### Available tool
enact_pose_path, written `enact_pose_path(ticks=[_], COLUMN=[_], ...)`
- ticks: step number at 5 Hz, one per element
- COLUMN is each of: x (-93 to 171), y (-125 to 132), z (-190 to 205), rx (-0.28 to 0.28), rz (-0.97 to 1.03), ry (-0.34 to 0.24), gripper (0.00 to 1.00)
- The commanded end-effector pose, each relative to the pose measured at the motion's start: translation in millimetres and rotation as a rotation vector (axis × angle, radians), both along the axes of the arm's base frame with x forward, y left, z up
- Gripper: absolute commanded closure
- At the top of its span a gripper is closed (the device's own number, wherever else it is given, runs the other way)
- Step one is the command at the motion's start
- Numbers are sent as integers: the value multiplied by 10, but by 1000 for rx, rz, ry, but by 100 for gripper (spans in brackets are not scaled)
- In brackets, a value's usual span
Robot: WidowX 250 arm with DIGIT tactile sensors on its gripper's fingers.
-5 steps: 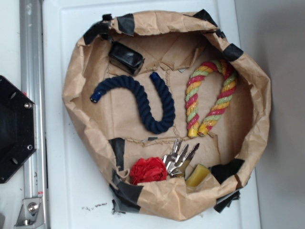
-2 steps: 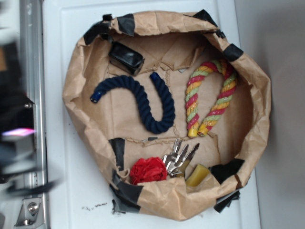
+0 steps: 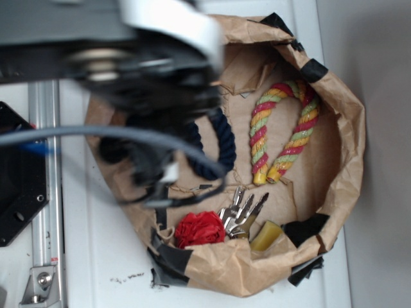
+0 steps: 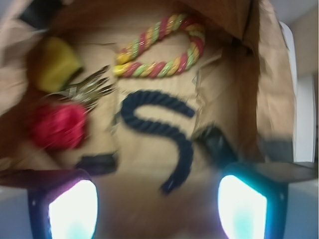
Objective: Grab the blue rope.
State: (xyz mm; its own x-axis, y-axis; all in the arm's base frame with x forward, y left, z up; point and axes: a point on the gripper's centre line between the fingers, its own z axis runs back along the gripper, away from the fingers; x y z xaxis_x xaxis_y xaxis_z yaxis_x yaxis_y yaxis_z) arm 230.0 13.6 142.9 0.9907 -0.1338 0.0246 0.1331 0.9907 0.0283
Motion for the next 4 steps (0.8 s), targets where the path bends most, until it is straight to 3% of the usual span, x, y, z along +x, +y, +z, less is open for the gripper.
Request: enact_pose_path(ticks=[1,3,4], x=[54,54,51], y=[-77,-77,-268], z=[-340,-340,-718], rx=[13,13,11], rz=[-193,-193,-258], ry=[29,29,42], gripper=[0,0,0])
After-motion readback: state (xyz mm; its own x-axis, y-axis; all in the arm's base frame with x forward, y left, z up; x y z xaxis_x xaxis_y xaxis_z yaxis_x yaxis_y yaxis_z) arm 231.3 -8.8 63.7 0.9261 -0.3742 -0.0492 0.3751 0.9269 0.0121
